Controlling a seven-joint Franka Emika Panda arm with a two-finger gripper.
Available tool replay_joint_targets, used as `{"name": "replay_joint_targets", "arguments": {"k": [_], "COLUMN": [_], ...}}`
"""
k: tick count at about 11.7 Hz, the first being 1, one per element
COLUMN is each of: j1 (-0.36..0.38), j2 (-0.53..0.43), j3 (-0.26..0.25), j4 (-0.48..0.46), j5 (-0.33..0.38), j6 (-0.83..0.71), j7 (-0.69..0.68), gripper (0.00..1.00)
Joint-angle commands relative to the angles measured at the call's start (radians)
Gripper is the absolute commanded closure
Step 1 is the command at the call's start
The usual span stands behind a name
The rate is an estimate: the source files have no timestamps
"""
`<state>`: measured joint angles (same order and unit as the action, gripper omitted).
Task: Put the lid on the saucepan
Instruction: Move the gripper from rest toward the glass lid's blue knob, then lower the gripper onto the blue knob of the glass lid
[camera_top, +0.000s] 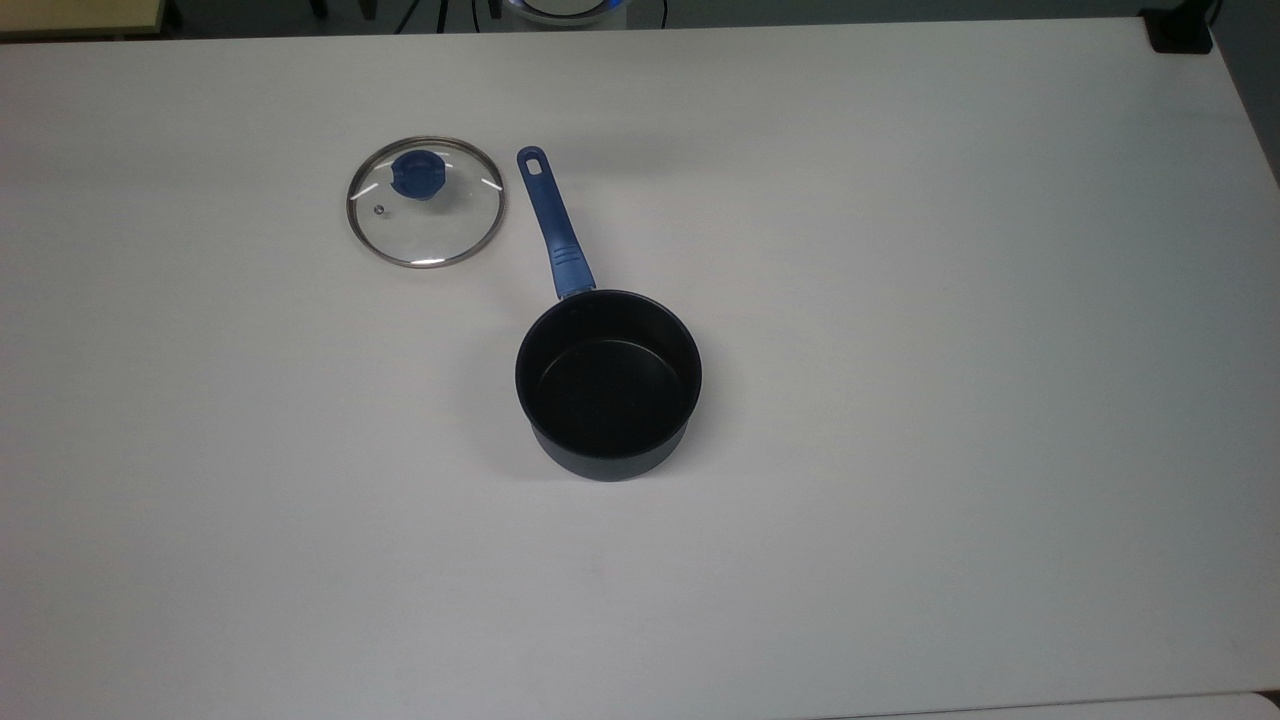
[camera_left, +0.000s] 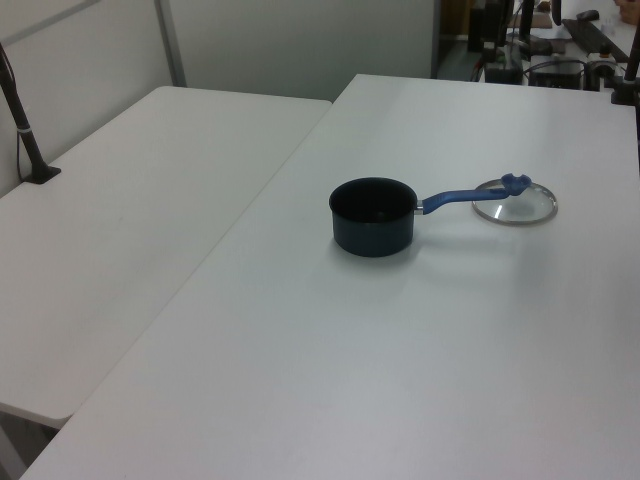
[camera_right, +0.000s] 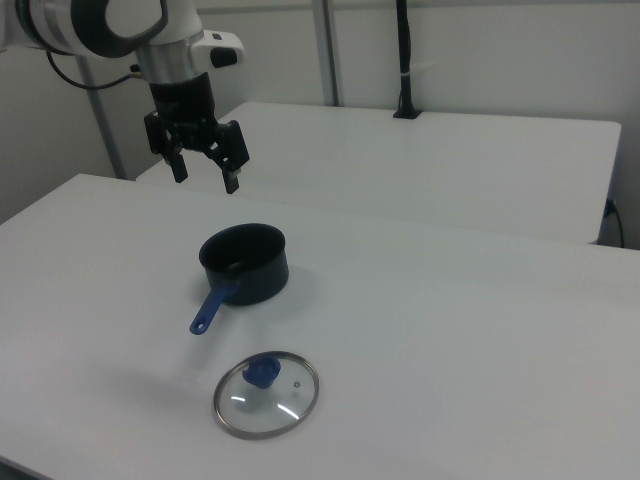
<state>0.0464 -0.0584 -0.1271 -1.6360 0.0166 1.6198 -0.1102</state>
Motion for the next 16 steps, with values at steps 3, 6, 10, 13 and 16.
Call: {"name": "replay_joint_targets", "arguments": {"k": [3, 6, 10, 13, 16], "j1": [0.001, -0.022, -0.062, -0.091, -0.091], "j2": [-0.003, -0.006, -0.008, 0.021, 0.110], "j3": [-0.005, -0.006, -0.016, -0.017, -0.017], "j4": [-0.011, -0.063, -0.328, -0.471, -0.490], "j5": [-0.048, -0.085, -0.132, -0.184, -0.207], "j6": [-0.006, -0.017, 0.193, 0.348, 0.414], "j7": [-0.145, -0.241, -0.241, -0.250, -0.247], "gripper": [0.00, 0.00, 0.00, 0.02, 0.04]}}
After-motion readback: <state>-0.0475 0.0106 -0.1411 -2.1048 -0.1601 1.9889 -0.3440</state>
